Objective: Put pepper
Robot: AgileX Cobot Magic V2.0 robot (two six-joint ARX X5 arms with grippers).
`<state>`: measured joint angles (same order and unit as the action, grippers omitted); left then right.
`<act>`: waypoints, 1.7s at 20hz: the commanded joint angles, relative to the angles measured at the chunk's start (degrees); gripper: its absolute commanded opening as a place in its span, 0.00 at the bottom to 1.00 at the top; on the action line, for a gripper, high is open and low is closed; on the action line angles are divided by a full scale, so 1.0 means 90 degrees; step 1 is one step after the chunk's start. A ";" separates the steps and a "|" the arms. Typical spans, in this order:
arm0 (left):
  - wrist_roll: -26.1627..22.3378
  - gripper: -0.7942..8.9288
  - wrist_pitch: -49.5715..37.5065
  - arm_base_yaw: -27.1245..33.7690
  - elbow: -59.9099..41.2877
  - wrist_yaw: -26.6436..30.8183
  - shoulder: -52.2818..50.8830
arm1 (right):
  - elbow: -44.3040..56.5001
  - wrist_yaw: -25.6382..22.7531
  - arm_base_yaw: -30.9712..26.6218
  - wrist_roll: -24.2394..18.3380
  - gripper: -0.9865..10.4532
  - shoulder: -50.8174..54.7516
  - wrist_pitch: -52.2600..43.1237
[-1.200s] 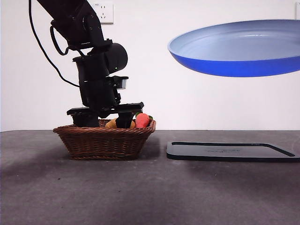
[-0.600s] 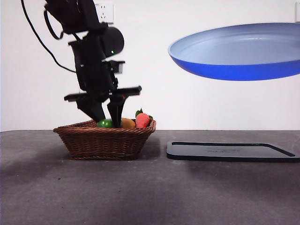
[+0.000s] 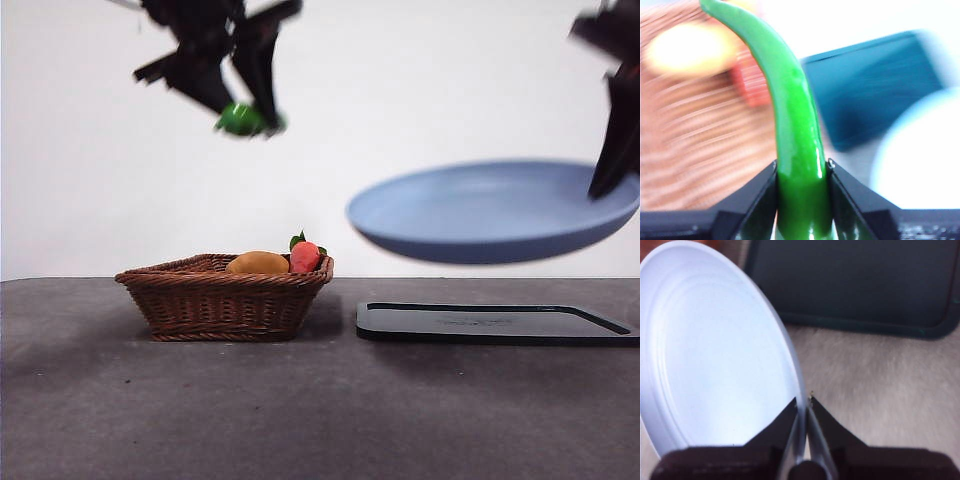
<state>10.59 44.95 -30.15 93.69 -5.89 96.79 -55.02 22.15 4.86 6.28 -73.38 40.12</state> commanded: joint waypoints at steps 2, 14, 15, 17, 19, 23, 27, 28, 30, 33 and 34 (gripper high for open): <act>0.0019 0.21 0.0034 -0.0580 0.0136 -0.0248 0.0104 | -0.0097 0.0389 0.0022 0.0627 0.09 -0.0811 -0.0651; -0.0537 0.21 -0.0668 -0.2081 0.0131 0.0165 0.1506 | -0.0097 0.0886 0.0015 0.1212 0.09 -0.1217 -0.1207; -0.0537 0.21 -0.0699 -0.2079 0.0131 0.0170 0.1600 | -0.0097 0.0889 0.0015 0.1212 0.09 -0.1217 -0.1188; -0.0539 0.21 -0.0753 -0.2079 0.0131 0.0151 0.1744 | -0.0097 0.0886 0.0015 0.1209 0.09 -0.1217 -0.1139; -0.0537 0.21 -0.0721 -0.2079 0.0131 0.0146 0.1855 | -0.0097 0.0884 0.0015 0.1207 0.09 -0.1217 -0.1086; -0.0534 0.30 -0.0726 -0.2118 0.0131 0.0141 0.1926 | -0.0097 0.0882 0.0015 0.1217 0.09 -0.1217 -0.0954; -0.0534 0.31 -0.0619 -0.2115 0.0131 0.0102 0.1795 | -0.0097 0.0860 0.0015 0.1321 0.09 -0.1217 -0.0767; -0.0534 0.31 -0.0605 -0.2118 0.0131 0.0097 0.1668 | -0.0097 0.0860 0.0015 0.1348 0.09 -0.1217 -0.0726; -0.0537 0.32 -0.0597 -0.2115 0.0136 0.0100 0.1333 | -0.0097 0.0838 0.0015 0.1394 0.09 -0.1217 -0.0665; -0.0607 0.32 -0.0491 -0.2052 0.0136 0.0109 0.0670 | -0.0100 0.0811 0.0012 0.1489 0.09 -0.1217 -0.0661; -0.0709 0.32 -0.0359 -0.2050 0.0136 0.0131 0.0418 | -0.0112 0.0724 0.0007 0.1496 0.09 -0.1217 -0.0687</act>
<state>5.48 42.11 -48.38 93.84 -4.86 99.11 -55.02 28.23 4.86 19.05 -83.72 34.61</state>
